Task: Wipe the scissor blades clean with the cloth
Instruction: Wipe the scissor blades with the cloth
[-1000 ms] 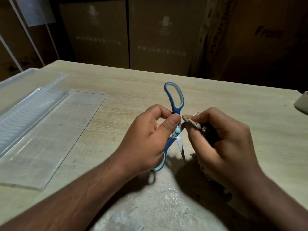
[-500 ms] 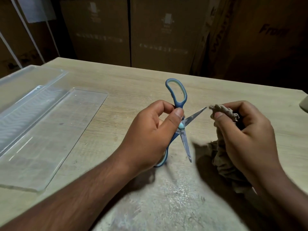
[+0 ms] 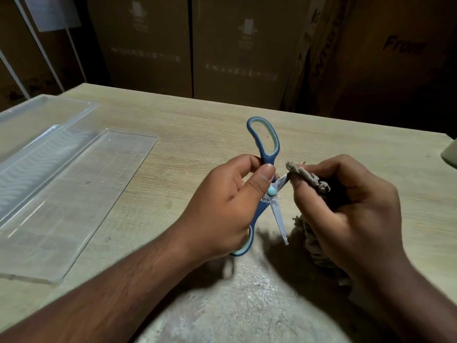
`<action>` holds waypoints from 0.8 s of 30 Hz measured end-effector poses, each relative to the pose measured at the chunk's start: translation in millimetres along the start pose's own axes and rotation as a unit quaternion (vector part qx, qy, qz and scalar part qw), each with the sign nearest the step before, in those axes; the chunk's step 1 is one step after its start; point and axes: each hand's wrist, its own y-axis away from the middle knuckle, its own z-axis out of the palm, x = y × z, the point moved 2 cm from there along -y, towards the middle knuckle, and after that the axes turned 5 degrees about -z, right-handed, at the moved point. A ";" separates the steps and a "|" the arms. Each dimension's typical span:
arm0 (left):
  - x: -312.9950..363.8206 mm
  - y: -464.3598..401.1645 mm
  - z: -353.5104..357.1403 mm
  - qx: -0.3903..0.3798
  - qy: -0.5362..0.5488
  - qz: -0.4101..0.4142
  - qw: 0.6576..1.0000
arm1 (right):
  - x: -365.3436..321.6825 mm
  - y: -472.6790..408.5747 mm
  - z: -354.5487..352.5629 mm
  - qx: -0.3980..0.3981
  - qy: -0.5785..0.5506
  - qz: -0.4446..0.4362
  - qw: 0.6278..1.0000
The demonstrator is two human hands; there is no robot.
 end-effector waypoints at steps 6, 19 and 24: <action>2.3 3.9 -0.7 -0.016 -0.020 0.014 1.000 | 7.2 -3.6 -4.9 0.028 0.014 0.033 0.999; -2.5 -1.2 -4.6 0.035 -0.025 -0.012 0.999 | 3.5 -3.9 -6.5 0.024 -0.011 0.015 1.000; 0.1 0.7 -1.6 0.048 -0.046 -0.004 0.998 | 2.2 -2.7 -3.0 -0.037 0.050 -0.059 0.996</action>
